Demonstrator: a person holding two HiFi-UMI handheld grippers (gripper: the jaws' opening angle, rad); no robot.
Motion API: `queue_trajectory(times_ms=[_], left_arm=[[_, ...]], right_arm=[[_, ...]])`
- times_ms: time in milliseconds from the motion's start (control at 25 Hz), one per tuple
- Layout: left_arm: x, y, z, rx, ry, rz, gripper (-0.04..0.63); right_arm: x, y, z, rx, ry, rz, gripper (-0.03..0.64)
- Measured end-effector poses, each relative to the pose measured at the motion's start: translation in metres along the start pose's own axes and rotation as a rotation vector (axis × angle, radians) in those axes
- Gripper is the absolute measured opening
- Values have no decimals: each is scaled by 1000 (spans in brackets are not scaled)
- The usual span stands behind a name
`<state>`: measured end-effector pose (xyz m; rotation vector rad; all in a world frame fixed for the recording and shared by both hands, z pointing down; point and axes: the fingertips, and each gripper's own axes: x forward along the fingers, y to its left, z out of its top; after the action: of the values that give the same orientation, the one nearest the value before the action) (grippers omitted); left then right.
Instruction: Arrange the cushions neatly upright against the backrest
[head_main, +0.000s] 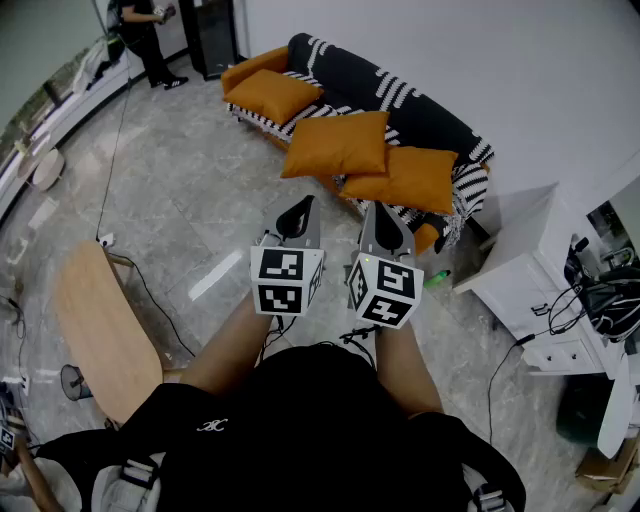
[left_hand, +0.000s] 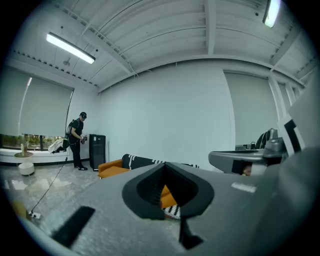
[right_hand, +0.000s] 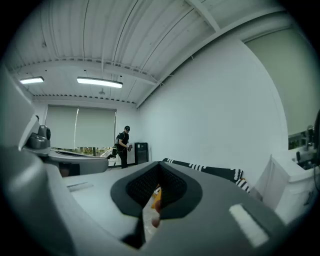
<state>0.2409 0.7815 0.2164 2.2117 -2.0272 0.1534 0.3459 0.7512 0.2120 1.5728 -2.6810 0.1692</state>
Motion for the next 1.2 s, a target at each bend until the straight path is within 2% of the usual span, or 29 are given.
queue_trajectory(times_ms=[240,440,920,1200], left_arm=[[17,-9,-1,-1,9,12,8],[31,-18,-4,-16,26,23,8],[80,-65,-13,-45,52,39,8],[96,-76,-18,-22,87,52,8]], right_arm=[[9,-15,-3,17,7,24,8],[16,-23,-14,-17,36,64,9],[30,-85,-18,-35,49,105,9],[40,-108,-25,-16,65,114,9]])
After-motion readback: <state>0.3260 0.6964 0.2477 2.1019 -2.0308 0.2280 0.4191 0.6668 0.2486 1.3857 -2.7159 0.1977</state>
